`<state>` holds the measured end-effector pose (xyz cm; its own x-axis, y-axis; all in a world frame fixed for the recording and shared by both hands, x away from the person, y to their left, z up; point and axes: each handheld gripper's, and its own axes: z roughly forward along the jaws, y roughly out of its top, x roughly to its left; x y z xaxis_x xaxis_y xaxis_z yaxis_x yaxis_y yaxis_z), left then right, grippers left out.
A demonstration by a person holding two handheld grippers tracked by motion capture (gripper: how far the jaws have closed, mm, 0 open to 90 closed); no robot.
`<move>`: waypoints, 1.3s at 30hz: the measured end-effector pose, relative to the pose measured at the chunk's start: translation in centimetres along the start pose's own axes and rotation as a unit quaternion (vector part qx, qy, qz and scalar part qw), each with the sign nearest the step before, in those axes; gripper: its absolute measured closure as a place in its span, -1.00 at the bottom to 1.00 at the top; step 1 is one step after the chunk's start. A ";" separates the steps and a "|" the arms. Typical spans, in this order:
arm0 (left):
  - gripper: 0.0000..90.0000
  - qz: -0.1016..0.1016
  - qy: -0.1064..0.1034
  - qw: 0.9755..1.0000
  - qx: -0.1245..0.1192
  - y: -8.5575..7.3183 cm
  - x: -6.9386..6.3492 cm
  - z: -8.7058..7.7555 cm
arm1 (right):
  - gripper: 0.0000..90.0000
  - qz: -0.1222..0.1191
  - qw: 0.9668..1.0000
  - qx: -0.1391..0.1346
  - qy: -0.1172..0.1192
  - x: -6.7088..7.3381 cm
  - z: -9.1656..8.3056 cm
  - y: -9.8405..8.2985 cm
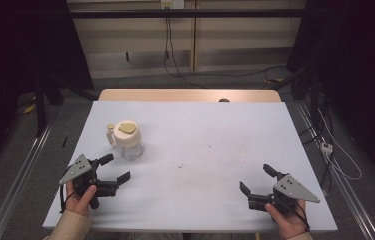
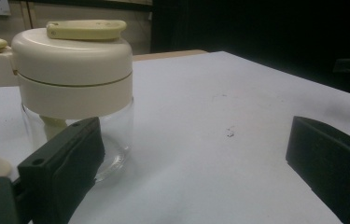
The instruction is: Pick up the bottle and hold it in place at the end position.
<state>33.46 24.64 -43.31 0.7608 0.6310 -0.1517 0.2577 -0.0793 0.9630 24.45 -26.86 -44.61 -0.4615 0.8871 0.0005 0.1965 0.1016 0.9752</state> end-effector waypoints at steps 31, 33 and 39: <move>-0.90 -0.022 0.114 0.993 0.009 0.7 3.2 3.3 | -0.94 -0.003 1.000 -0.003 0.006 0.2 0.1 0.1; -0.90 -0.023 0.119 0.993 0.010 0.7 3.4 3.6 | -0.94 -0.003 1.000 -0.003 0.006 0.2 0.1 0.1; -0.90 -0.024 0.126 0.992 0.020 0.9 3.6 4.6 | -0.94 -0.003 1.000 -0.003 0.007 0.2 0.1 0.1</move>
<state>39.15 23.27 -44.06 0.5764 0.8066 -0.1312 0.3163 -0.0721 0.9459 24.50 -26.65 -44.57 -0.4749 0.8800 -0.0017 0.1883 0.1035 0.9766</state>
